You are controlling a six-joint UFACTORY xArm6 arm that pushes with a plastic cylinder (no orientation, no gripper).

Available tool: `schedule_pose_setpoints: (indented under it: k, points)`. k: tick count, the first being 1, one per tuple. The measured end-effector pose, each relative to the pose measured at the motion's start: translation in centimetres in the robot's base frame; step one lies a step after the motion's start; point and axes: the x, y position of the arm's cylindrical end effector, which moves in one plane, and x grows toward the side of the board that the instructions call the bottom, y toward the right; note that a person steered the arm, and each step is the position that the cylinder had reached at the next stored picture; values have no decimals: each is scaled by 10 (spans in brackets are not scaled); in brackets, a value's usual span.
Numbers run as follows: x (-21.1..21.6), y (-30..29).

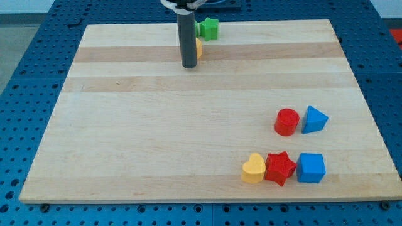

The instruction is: Point at the yellow heart

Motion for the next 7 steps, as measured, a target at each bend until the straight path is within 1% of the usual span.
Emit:
schedule_pose_setpoints:
  k: [2, 3, 4, 5, 6, 7]
  points:
    - [-45, 1]
    - [-49, 1]
    - [3, 1]
    - [80, -18]
    - [168, -33]
    - [244, -13]
